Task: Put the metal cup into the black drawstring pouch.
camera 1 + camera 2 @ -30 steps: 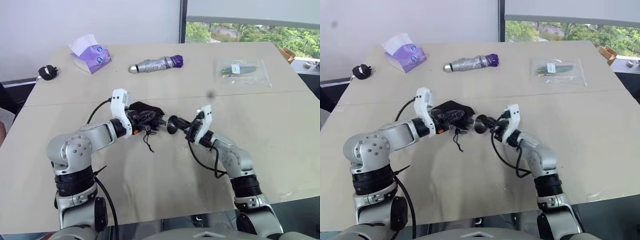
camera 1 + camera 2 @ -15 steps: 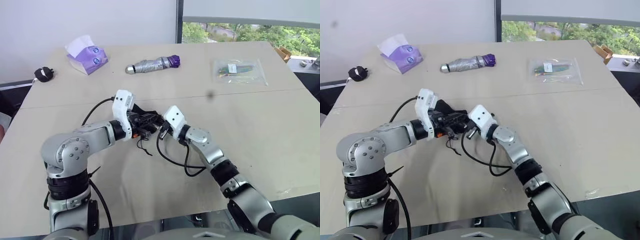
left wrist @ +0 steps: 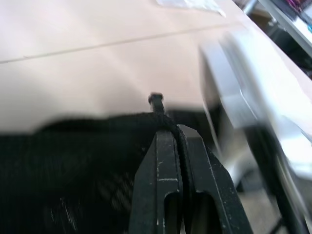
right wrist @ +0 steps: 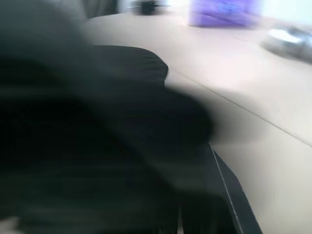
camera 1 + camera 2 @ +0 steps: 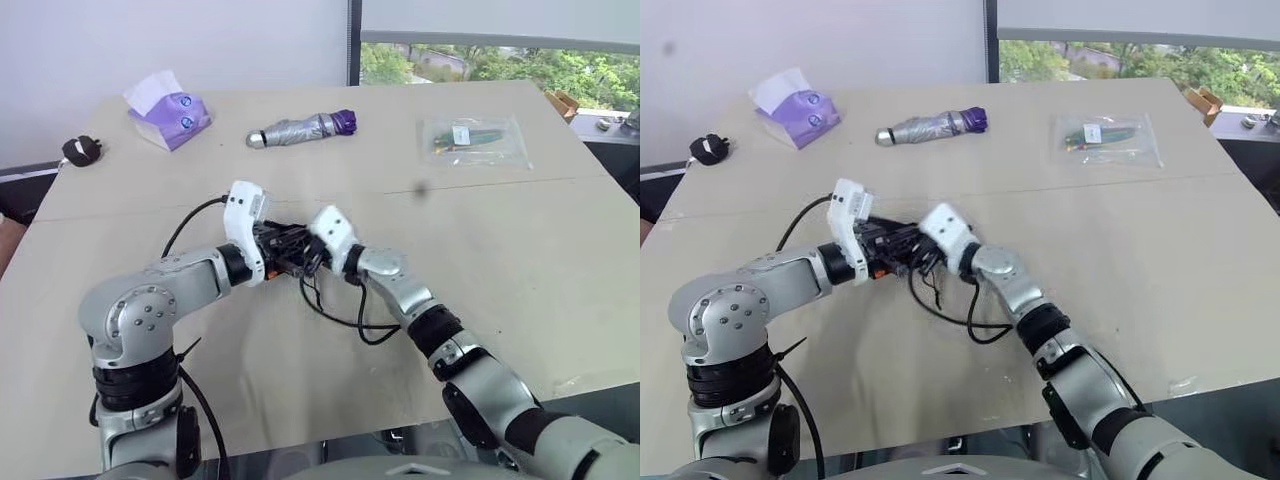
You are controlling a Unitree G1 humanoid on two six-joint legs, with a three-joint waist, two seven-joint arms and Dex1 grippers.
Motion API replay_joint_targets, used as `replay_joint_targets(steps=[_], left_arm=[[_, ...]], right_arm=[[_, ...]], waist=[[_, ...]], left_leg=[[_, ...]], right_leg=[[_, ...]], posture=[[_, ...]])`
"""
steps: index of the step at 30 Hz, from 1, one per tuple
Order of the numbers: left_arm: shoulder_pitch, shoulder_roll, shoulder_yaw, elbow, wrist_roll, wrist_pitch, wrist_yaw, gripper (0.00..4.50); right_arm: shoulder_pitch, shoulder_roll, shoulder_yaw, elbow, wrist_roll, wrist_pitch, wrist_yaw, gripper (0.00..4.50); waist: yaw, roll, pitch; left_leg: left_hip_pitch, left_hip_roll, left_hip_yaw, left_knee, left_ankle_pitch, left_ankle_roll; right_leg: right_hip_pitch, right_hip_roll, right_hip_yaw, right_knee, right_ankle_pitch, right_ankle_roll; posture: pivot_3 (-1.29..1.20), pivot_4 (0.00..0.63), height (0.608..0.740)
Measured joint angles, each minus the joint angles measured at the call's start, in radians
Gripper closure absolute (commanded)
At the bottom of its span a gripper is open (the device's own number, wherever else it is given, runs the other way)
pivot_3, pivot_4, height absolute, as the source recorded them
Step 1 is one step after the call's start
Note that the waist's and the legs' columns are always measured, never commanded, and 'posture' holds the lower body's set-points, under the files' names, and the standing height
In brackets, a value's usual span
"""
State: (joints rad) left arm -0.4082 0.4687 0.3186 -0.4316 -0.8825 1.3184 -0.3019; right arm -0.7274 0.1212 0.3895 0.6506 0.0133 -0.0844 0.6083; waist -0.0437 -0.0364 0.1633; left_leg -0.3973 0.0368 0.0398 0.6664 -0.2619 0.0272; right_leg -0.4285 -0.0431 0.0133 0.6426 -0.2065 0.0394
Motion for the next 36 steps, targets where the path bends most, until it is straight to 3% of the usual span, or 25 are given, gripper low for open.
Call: replay_joint_targets(steps=[1, 2, 6, 11, 16, 19, 23, 27, 31, 33, 36], left_arm=[[0.000, 0.000, 0.004, 0.013, 0.000, -0.006, 0.000, 4.50], [0.000, 0.000, 0.009, 0.024, 0.000, -0.021, -0.001, 4.50], [0.000, 0.015, 0.023, 0.055, 0.011, -0.068, -0.009, 4.50], [0.002, -0.021, 0.023, 0.101, 0.037, -0.162, -0.017, 4.50], [0.001, -0.046, 0.027, 0.128, 0.053, -0.237, -0.017, 4.50], [-0.020, -0.046, 0.039, 0.129, 0.050, -0.257, -0.016, 4.50], [-0.023, -0.043, 0.043, 0.130, 0.047, -0.262, -0.016, 4.50], [-0.022, -0.038, 0.043, 0.127, 0.046, -0.264, -0.010, 4.50], [-0.018, -0.031, 0.042, 0.111, 0.040, -0.264, 0.002, 4.50], [-0.013, -0.021, 0.046, 0.100, 0.036, -0.264, 0.005, 4.50], [0.010, -0.016, 0.052, 0.084, 0.030, -0.264, 0.011, 4.50]], right_arm=[[0.000, -0.008, 0.002, -0.014, -0.007, 0.002, 0.004, 3.81], [-0.001, -0.028, 0.003, -0.035, -0.021, 0.011, 0.008, 3.59], [0.016, -0.089, -0.028, -0.141, -0.005, 0.114, 0.042, 1.70], [0.092, -0.210, -0.130, -0.482, 0.185, 0.457, 0.139, 0.05], [0.126, -0.287, -0.208, -0.688, 0.350, 0.739, 0.170, 0.05], [0.138, -0.281, -0.177, -0.707, 0.365, 0.770, 0.172, 0.05], [0.136, -0.222, -0.097, -0.603, 0.300, 0.716, 0.144, 0.05], [0.098, -0.114, -0.025, -0.366, 0.184, 0.576, 0.061, 0.05], [0.045, -0.065, -0.012, -0.205, 0.094, 0.419, -0.014, 1.84], [0.045, -0.069, -0.016, -0.199, 0.087, 0.400, -0.021, 2.51], [0.079, -0.105, -0.019, -0.286, 0.083, 0.408, -0.017, 4.00]], waist=[[0.002, 0.000, 0.000], [0.007, 0.000, 0.000], [0.010, 0.000, 0.000], [0.018, 0.000, 0.000], [0.023, 0.000, 0.000], [0.025, 0.000, 0.000], [0.024, 0.000, 0.000], [0.024, 0.000, 0.000], [0.028, -0.001, 0.000], [0.028, -0.001, 0.000], [0.028, -0.001, 0.000]], left_leg=[[0.000, 0.000, 0.000, 0.000, 0.000, 0.000], [-0.001, 0.000, -0.001, 0.000, 0.000, 0.000], [-0.002, -0.002, 0.000, 0.001, 0.000, 0.000], [-0.003, -0.001, -0.002, 0.000, 0.000, 0.000], [-0.001, 0.000, -0.001, 0.000, 0.000, 0.001], [-0.001, 0.000, -0.001, 0.001, 0.000, 0.001], [-0.001, 0.000, 0.002, 0.001, 0.000, 0.001], [-0.001, 0.000, 0.003, 0.001, 0.000, 0.001], [-0.002, 0.000, 0.003, 0.001, 0.000, 0.001], [-0.002, 0.000, 0.003, 0.001, 0.000, 0.001], [-0.002, 0.000, 0.003, 0.001, 0.000, 0.001]], right_leg=[[0.000, 0.000, -0.001, 0.000, 0.000, 0.000], [0.000, 0.000, -0.001, 0.000, 0.000, 0.000], [0.000, -0.003, -0.003, -0.001, 0.000, 0.000], [0.000, -0.003, -0.004, -0.002, 0.000, 0.000], [0.000, 0.000, -0.004, -0.001, 0.000, -0.001], [0.000, 0.006, -0.004, -0.001, 0.000, -0.001], [0.000, 0.008, -0.001, -0.001, 0.000, -0.001], [-0.001, 0.008, 0.000, -0.001, 0.001, -0.001], [-0.001, 0.008, 0.000, -0.001, 0.001, -0.001], [-0.001, 0.007, 0.000, -0.001, 0.001, -0.001], [-0.001, 0.006, -0.001, -0.001, 0.001, -0.001]], posture=[[0.00, 0.150, 0.740], [0.00, 0.150, 0.740], [0.00, 0.150, 0.740], [0.00, 0.150, 0.740], [0.00, 0.150, 0.740], [0.00, 0.150, 0.740], [0.00, 0.150, 0.740], [0.00, 0.150, 0.740], [0.00, 0.150, 0.740], [0.00, 0.150, 0.740], [0.00, 0.150, 0.740]])
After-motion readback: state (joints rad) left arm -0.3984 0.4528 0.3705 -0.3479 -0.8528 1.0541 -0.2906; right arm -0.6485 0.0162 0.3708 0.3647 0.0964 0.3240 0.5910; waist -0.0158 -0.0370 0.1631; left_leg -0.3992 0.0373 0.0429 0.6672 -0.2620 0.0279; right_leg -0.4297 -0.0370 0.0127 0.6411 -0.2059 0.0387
